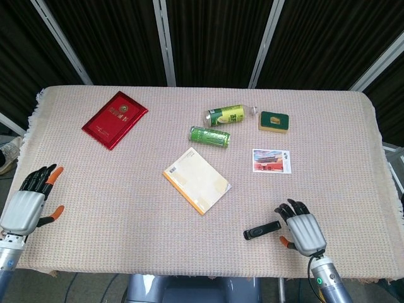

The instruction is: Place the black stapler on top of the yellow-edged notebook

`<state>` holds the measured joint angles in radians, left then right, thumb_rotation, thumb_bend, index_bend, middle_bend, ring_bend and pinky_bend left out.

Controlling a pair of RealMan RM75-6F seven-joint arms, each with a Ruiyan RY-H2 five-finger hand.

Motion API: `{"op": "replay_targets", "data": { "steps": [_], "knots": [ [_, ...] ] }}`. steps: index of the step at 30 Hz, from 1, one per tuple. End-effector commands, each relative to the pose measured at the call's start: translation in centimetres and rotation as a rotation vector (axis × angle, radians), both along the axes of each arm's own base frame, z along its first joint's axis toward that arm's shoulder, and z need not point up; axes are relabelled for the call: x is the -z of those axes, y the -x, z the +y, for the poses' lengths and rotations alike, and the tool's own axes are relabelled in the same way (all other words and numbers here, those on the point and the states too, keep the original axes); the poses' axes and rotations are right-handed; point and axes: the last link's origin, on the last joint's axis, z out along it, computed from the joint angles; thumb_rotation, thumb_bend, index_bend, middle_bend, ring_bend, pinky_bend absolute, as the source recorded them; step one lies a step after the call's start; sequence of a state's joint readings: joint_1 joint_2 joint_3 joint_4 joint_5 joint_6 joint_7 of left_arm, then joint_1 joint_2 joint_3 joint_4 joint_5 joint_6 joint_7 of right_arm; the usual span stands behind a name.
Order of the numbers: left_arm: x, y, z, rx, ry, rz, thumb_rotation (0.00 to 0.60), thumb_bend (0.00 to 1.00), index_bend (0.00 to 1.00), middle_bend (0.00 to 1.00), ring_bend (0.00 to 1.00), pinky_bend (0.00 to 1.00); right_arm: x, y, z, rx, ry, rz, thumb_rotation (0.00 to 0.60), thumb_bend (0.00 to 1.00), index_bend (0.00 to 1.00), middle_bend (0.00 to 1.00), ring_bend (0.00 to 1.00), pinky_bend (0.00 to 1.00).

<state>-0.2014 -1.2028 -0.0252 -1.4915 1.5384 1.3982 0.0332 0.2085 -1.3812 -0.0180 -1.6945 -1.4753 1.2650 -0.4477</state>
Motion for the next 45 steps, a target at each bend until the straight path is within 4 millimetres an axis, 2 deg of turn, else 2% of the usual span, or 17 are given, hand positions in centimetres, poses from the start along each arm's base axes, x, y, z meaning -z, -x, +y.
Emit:
{"op": "replay_targets", "data": {
  "steps": [1, 12, 23, 29, 35, 40, 45],
  "knots": [
    [0.0, -0.1, 0.0, 0.003, 0.003, 0.000, 0.600, 0.29, 0.02, 0.00, 0.00, 0.10, 0.9, -0.4, 0.0, -0.013, -0.029, -0.008, 0.600, 0.17, 0.27, 0.23, 0.12, 0.18],
    [-0.2, -0.1, -0.3, 0.006, -0.001, -0.002, 0.600, 0.29, 0.02, 0.00, 0.00, 0.10, 3.2, -0.5, -0.4, -0.014, -0.087, -0.041, 0.600, 0.19, 0.29, 0.25, 0.15, 0.20],
    [-0.1, -0.1, -0.3, 0.004, 0.007, 0.001, 0.600, 0.29, 0.01, 0.00, 0.00, 0.10, 4.3, -0.6, -1.0, -0.031, -0.107, -0.056, 0.600, 0.21, 0.40, 0.35, 0.29, 0.39],
    [0.0, -0.1, -0.3, 0.003, 0.009, 0.002, 0.600, 0.29, 0.02, 0.00, 0.00, 0.10, 4.6, -0.6, -1.4, -0.035, -0.119, -0.059, 0.600, 0.22, 0.43, 0.38, 0.33, 0.43],
    [-0.1, -0.1, -0.3, 0.001, 0.006, -0.001, 0.600, 0.29, 0.02, 0.00, 0.00, 0.10, 5.2, -0.9, -1.9, -0.041, -0.132, -0.059, 0.600, 0.25, 0.52, 0.46, 0.42, 0.54],
    [-0.3, 0.0, -0.3, -0.002, 0.002, -0.004, 0.600, 0.29, 0.01, 0.00, 0.00, 0.10, 5.1, -1.1, -2.3, -0.047, -0.124, -0.048, 0.600, 0.27, 0.59, 0.52, 0.49, 0.62],
    [-0.3, 0.0, -0.3, -0.003, 0.002, -0.007, 0.600, 0.29, 0.01, 0.00, 0.00, 0.10, 4.8, -1.5, -2.6, -0.052, -0.111, -0.042, 0.600, 0.27, 0.61, 0.54, 0.51, 0.64]
  ]
}}
